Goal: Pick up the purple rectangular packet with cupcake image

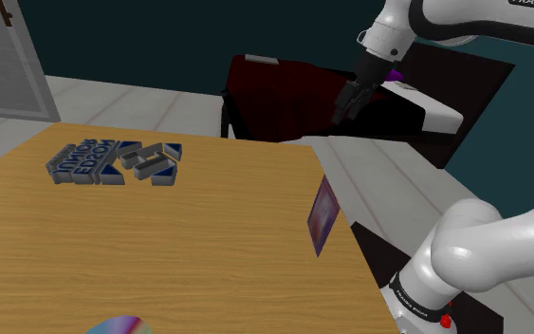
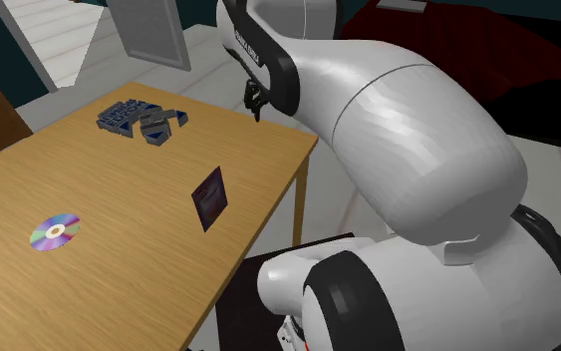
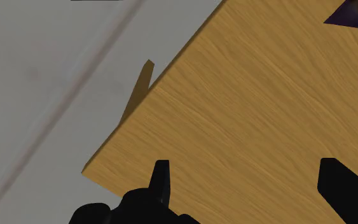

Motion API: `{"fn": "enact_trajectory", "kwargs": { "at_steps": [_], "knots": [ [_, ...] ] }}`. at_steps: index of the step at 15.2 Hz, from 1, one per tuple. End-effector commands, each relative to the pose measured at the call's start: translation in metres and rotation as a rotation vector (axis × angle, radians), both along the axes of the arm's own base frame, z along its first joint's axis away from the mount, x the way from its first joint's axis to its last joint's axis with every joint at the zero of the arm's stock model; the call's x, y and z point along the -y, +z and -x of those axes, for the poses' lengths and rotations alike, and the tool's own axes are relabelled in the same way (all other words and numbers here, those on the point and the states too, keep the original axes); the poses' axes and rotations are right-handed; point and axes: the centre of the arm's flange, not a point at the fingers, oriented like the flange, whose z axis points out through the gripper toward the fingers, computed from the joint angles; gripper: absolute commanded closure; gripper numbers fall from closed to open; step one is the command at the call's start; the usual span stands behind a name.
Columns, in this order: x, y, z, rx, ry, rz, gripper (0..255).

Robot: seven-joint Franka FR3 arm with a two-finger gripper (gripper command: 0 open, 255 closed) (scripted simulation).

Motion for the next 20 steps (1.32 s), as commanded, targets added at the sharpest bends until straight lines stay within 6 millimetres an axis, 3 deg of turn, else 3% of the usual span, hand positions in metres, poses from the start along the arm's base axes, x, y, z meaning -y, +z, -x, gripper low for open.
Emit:
{"fn": "enact_trajectory", "kwargs": {
  "at_steps": [1,9,16,20],
  "knots": [
    [0.0,0.0,0.0,0.0,0.0,0.0,0],
    [-0.096,-0.029,0.049,-0.039,-0.338,0.015,0],
    [-0.186,-0.054,0.064,-0.073,-0.626,0.028,0],
    [-0.186,-0.075,0.064,-0.073,-0.626,0.028,0]
  ]
}}
